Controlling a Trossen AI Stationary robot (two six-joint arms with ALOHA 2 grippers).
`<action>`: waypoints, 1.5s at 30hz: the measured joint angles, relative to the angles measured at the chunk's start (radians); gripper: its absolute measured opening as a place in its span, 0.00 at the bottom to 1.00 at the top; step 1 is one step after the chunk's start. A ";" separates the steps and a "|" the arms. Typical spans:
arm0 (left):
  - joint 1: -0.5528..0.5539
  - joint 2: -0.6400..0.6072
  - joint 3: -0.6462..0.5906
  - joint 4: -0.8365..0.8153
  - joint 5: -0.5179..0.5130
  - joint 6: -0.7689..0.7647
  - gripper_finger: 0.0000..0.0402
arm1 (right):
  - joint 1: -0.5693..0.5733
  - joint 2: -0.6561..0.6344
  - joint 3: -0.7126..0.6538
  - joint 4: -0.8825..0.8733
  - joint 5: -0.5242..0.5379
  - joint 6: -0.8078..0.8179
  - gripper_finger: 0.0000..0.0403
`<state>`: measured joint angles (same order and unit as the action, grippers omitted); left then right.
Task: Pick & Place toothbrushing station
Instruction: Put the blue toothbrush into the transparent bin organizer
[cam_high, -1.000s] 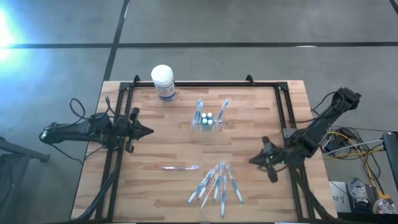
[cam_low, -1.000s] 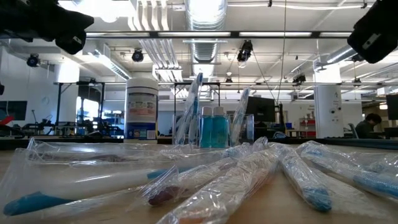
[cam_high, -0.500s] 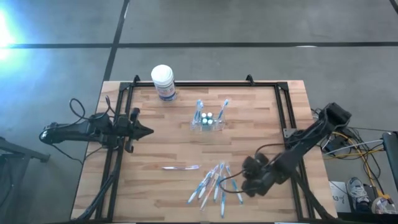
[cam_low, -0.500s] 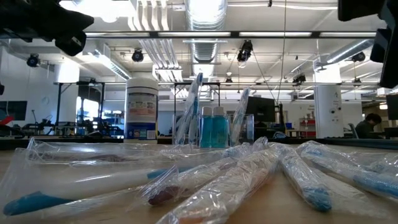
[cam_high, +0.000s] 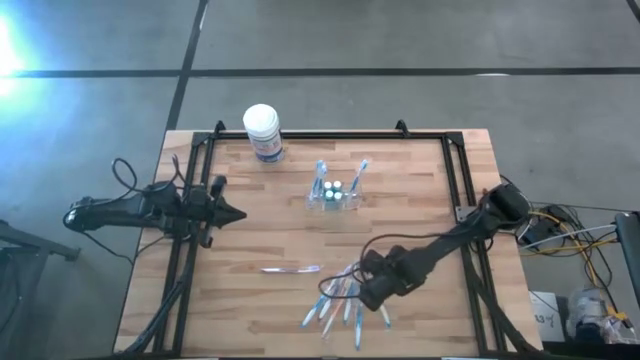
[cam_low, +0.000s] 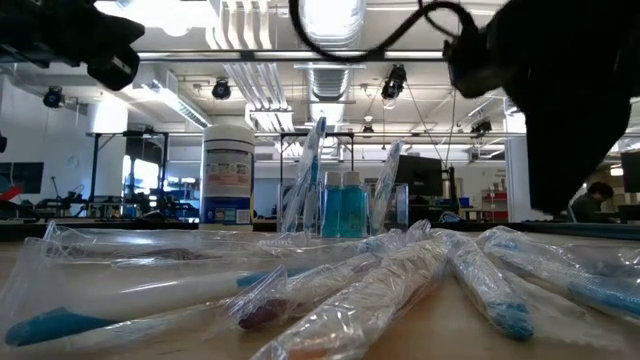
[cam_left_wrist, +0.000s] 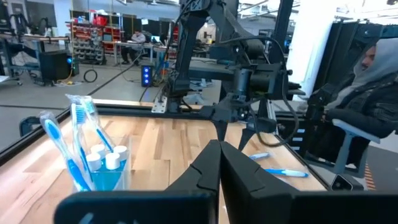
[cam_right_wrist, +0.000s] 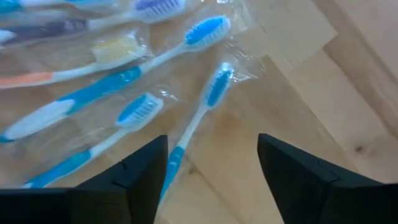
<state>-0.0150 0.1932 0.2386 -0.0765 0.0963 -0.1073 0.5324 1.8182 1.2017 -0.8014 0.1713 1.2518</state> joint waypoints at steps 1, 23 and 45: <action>0.000 0.000 0.000 -0.005 0.000 0.000 0.03 | -0.006 0.011 -0.001 0.008 -0.012 -0.004 0.62; 0.000 0.004 0.000 -0.023 0.000 -0.042 0.04 | -0.050 0.048 -0.095 0.150 -0.068 -0.081 0.57; 0.000 0.003 -0.017 -0.037 0.000 -0.051 0.03 | -0.050 0.006 -0.129 0.158 -0.008 -0.298 0.03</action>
<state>-0.0151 0.1967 0.2219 -0.1139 0.0963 -0.1584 0.4824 1.8242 1.0729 -0.6434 0.1632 0.9541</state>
